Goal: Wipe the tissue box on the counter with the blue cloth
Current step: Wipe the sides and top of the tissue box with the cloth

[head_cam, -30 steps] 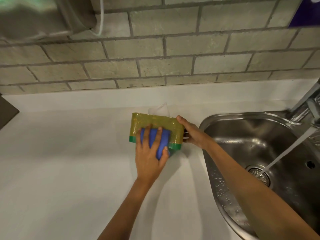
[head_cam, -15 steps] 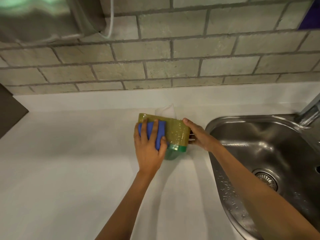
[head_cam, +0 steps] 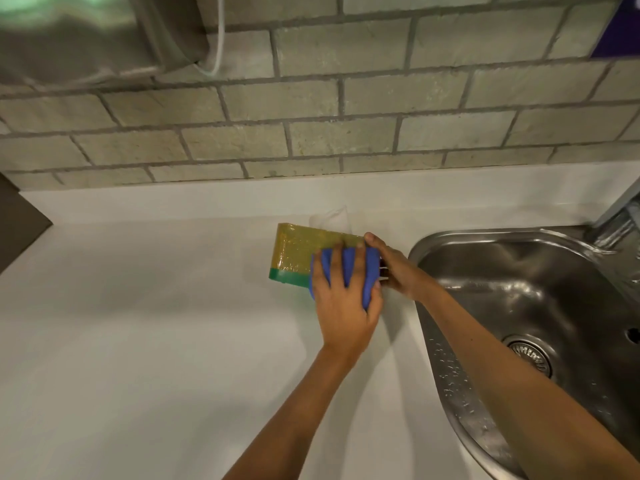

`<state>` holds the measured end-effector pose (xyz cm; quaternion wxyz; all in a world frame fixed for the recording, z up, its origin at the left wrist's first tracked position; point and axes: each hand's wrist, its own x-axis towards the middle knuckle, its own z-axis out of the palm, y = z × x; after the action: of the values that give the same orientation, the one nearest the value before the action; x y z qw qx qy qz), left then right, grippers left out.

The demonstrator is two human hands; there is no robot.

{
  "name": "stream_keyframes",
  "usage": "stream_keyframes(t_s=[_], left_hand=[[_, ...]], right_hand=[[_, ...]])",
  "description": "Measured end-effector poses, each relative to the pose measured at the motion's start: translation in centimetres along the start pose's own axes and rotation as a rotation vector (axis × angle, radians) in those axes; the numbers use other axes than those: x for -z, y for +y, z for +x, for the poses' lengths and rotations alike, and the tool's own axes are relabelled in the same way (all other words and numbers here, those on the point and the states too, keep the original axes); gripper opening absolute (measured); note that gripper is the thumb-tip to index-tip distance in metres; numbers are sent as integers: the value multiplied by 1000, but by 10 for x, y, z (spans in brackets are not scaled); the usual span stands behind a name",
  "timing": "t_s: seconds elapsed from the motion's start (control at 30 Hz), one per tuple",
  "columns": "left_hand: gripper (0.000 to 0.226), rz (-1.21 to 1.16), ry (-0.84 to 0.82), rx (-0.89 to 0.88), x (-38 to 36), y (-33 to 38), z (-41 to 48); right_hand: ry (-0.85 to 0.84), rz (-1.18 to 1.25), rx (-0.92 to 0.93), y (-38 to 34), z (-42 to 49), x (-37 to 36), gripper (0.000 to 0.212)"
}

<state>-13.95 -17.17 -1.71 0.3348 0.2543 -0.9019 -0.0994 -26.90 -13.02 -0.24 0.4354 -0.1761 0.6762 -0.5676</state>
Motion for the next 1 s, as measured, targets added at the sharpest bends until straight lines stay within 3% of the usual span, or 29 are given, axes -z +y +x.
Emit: stream_keyframes(t_s=[0.07, 0.13, 0.2, 0.27, 0.37, 0.43, 0.53, 0.7, 0.8, 1.0], left_hand=[[56, 35, 14, -167, -3, -11, -8], [57, 31, 26, -227, -2, -28, -12], [55, -38, 50, -125, 2, -44, -11], [55, -170, 79, 94, 8, -56, -5], [53, -396, 183, 437, 12, -59, 12], [54, -400, 208, 547, 12, -51, 22], [56, -310, 116, 503, 8, -25, 19], [53, -202, 70, 160, 1, -7, -2], [52, -352, 44, 287, 3, -11, -1], [52, -664, 90, 637, 10, -15, 10]], right_hand=[[-32, -24, -8, 1, 2, 2, 85], [-24, -32, -21, 1, 2, 3, 80], [-4, -13, -25, 1, 3, 4, 76], [-4, -5, -16, 1, 1, 3, 69], [3, -6, 16, 1, -1, -2, 44], [31, 1, 35, 2, -1, -5, 35], [68, 26, 61, 3, -2, -12, 34], [117, 53, 148, 7, -6, -18, 40], [222, 59, 198, 6, -12, -27, 74], [297, 93, 334, 16, -29, -53, 49]])
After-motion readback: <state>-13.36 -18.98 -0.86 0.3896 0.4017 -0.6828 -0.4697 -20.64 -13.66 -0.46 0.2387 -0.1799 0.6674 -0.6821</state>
